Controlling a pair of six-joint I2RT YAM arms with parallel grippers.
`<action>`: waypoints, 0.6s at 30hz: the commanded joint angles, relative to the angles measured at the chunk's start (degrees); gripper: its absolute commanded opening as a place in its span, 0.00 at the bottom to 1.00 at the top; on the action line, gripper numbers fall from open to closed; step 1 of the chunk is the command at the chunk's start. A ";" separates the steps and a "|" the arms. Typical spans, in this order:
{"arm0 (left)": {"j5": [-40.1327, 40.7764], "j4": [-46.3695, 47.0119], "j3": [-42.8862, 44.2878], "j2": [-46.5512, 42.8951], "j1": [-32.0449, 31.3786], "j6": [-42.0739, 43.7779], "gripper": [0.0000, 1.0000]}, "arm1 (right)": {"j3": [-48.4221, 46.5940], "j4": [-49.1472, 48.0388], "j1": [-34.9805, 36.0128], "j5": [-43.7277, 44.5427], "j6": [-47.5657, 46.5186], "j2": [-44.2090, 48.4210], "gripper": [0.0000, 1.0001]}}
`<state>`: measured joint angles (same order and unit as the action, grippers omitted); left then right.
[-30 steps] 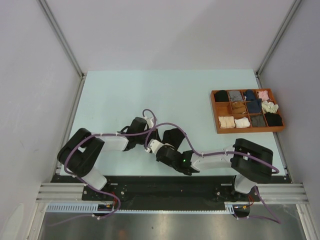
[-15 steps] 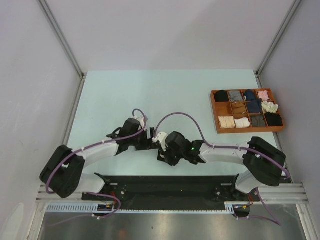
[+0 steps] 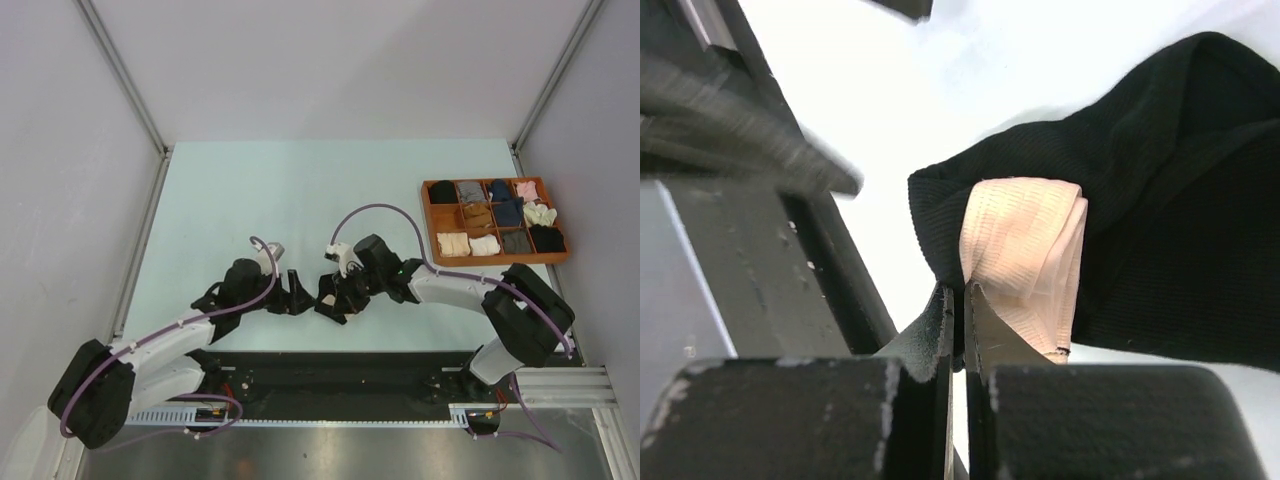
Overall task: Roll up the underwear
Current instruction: Roll the underwear to the center of the board.
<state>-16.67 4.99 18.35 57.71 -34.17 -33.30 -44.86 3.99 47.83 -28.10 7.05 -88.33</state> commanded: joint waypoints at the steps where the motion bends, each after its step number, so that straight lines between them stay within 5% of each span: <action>1: -3.20 10.55 -1.21 0.55 -2.82 3.68 0.86 | -1.46 -3.55 -3.09 -9.25 1.91 -3.06 0.00; 18: -3.90 19.61 3.80 14.09 -6.17 6.49 0.82 | -1.37 -9.96 -13.82 -17.78 4.99 -9.13 0.00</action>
<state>-19.92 19.31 19.31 70.13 -39.75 -28.38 -44.88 -3.27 35.42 -43.35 11.25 -95.61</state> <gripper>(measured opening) 0.836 0.021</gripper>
